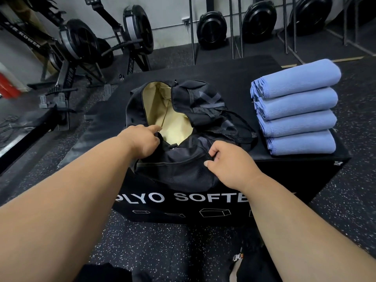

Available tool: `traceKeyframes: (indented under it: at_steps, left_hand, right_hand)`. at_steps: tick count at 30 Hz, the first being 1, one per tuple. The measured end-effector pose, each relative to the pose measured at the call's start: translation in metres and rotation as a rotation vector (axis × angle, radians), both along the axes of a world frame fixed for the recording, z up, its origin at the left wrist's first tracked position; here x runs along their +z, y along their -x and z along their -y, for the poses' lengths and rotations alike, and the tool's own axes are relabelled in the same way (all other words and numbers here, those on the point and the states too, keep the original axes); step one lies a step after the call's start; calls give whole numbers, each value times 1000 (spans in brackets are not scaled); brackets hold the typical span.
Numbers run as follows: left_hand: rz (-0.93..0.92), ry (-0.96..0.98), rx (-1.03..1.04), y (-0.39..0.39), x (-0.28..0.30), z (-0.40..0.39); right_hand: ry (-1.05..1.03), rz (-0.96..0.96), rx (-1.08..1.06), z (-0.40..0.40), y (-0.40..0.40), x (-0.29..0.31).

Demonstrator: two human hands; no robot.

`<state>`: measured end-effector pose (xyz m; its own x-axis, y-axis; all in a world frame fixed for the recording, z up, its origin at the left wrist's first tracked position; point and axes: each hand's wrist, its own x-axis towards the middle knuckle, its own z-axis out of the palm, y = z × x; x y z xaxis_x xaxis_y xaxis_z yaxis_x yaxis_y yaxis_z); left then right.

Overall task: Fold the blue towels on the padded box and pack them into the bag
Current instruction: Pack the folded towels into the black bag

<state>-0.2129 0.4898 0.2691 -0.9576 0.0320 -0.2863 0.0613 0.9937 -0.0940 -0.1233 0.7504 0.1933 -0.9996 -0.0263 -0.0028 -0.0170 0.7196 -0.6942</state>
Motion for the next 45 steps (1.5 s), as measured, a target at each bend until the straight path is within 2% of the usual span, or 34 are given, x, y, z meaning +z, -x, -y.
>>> traceKeyframes:
  at_steps: [5,11,19,23,29,32,34,40,45]
  left_hand:
    - [87,-10,28,8,-5,0]
    - [87,-7,42,6,-9,1]
    - [-223,-95,8,-10,-5,15]
    - [-226,-159,20,-16,-10,15]
    - [-172,-62,-5,-4,-22,12]
    - [-224,-79,3,-5,-26,15]
    - [-318,-161,26,-8,-25,17]
    - [-567,-647,231,-33,0,17]
    - [-603,-866,374,-44,14,15]
  right_hand:
    - [-5,25,3,-2,6,-4]
    - [-6,31,-3,-2,7,-5]
    - [39,41,4,-3,6,-2]
    - [44,32,5,-2,2,0]
    - [62,29,-4,-4,1,-1]
    - [62,33,6,-4,2,-1]
    - [58,35,8,-4,3,-1]
    - [123,14,14,-2,1,5]
    - [136,7,41,1,-4,11]
